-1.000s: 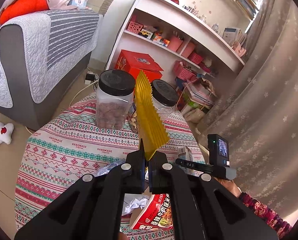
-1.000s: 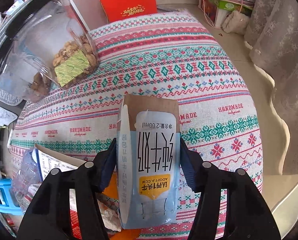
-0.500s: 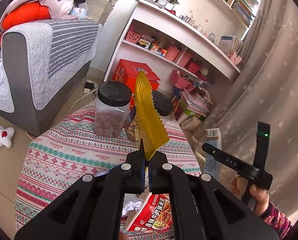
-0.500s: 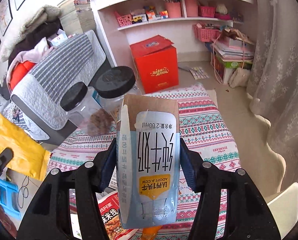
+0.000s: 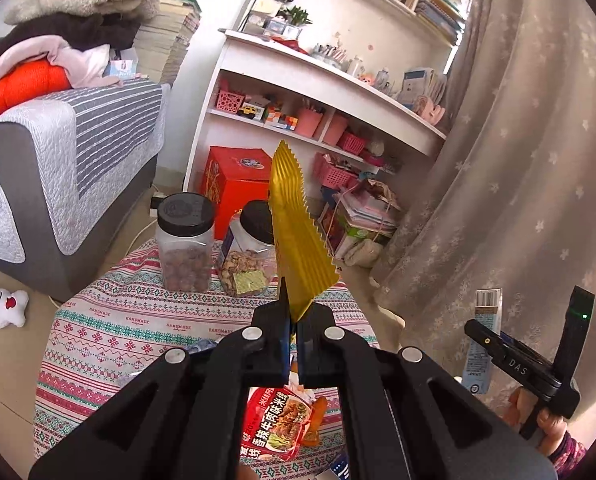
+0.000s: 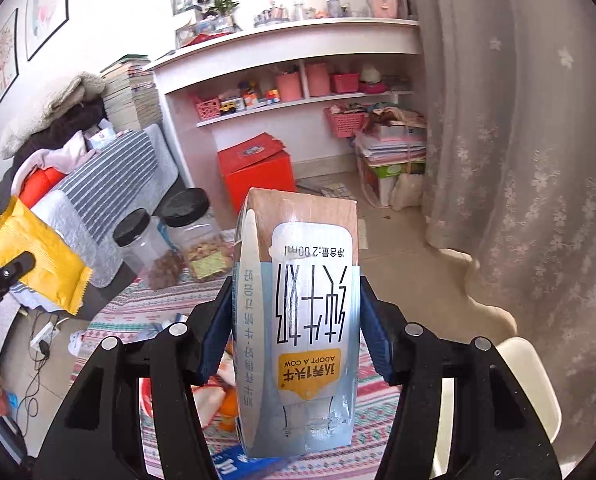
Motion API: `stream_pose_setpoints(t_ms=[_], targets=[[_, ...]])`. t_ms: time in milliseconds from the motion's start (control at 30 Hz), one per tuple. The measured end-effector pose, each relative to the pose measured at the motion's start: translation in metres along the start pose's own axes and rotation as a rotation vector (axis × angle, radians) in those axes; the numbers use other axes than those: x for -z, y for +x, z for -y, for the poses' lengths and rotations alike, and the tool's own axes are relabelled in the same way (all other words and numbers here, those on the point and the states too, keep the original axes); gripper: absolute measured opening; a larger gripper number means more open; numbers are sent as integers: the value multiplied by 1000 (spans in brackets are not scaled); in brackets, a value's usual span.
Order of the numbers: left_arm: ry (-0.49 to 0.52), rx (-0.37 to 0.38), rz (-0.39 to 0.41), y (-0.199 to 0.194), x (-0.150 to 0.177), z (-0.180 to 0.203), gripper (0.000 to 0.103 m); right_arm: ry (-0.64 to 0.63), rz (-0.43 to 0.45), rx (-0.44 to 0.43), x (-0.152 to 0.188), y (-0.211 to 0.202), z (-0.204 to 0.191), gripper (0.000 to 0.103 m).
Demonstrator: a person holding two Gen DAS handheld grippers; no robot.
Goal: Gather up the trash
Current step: 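Carry the milk carton to the white bin and open the right tool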
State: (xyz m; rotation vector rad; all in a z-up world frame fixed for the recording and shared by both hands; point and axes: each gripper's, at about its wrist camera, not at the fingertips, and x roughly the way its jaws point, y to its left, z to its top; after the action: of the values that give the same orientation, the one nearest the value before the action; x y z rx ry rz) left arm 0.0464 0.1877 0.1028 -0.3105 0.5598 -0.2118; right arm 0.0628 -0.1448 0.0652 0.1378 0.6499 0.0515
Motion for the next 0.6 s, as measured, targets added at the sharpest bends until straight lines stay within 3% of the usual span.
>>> stream_pose_setpoints(t_ms=[233,400,500,567,600], targets=[[73,59,-56,6,27,62,2,98,-18,204,28,-21,95,55],[121,111,-106,22,47,118,2,112,-17,366,44,-33,134,56],[143,153,-142,37,60,156,2,141,-101,404,57,-29,159,56],[160,185,-169,47,70,181,2,173,-150,416,66,-28,175,63],[169,201,-183,52,77,194,2,193,-152,427,68,-32,184,77]])
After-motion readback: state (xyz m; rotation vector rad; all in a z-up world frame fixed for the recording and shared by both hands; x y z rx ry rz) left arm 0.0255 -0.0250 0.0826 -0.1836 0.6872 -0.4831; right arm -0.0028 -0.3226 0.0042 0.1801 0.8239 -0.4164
